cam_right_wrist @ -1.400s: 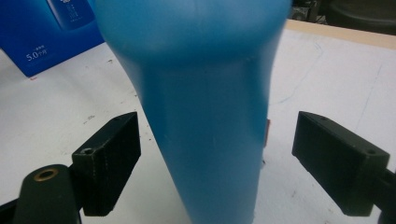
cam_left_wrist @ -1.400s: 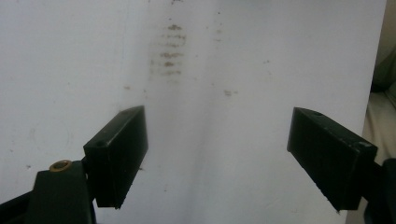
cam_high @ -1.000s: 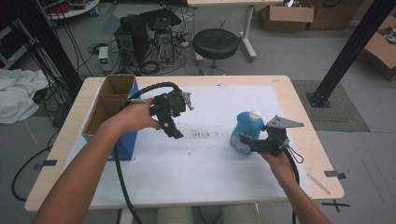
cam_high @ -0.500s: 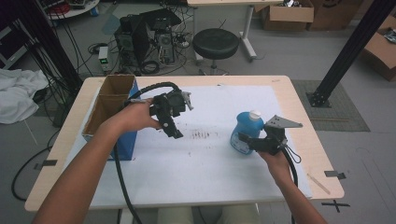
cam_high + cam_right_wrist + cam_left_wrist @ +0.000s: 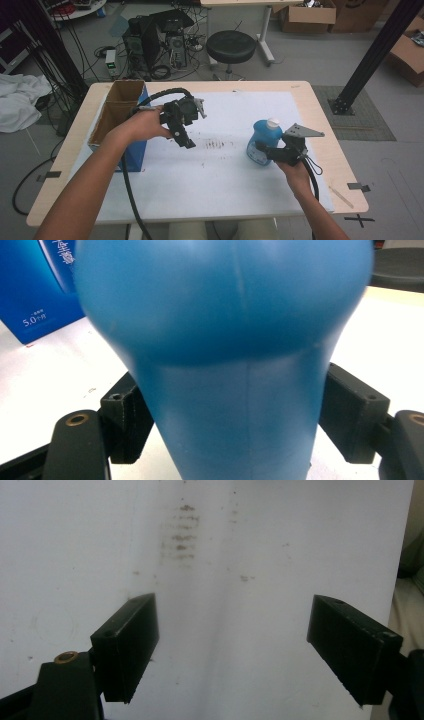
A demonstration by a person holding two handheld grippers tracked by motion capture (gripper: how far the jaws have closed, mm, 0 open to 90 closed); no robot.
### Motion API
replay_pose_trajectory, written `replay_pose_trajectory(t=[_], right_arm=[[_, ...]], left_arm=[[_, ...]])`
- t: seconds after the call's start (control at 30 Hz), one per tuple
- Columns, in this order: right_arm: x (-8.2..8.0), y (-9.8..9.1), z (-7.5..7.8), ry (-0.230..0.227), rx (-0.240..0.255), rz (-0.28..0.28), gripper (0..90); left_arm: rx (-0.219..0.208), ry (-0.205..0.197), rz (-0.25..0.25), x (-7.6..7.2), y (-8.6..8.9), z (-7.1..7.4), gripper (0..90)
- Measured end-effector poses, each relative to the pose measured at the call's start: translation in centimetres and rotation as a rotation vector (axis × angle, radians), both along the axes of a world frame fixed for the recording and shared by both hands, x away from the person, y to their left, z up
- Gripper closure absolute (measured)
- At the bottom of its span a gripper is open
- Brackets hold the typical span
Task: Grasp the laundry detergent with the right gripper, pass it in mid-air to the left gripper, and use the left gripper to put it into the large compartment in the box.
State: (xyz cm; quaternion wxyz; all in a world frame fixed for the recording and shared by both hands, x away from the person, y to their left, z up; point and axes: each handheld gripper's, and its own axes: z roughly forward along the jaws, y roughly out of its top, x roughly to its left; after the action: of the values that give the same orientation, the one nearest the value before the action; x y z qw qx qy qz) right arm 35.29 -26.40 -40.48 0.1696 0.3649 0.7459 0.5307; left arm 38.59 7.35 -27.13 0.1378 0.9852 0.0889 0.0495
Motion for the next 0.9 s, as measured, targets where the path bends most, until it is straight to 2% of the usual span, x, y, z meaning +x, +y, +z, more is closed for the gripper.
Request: replay_pose_trajectory(t=[0.9], right_arm=[[-0.23,-0.12,-0.11,-0.009,0.01,0.002,33.0]], left_arm=[[-0.004,-0.007,0.001,-0.1,0.13,0.03,21.4]])
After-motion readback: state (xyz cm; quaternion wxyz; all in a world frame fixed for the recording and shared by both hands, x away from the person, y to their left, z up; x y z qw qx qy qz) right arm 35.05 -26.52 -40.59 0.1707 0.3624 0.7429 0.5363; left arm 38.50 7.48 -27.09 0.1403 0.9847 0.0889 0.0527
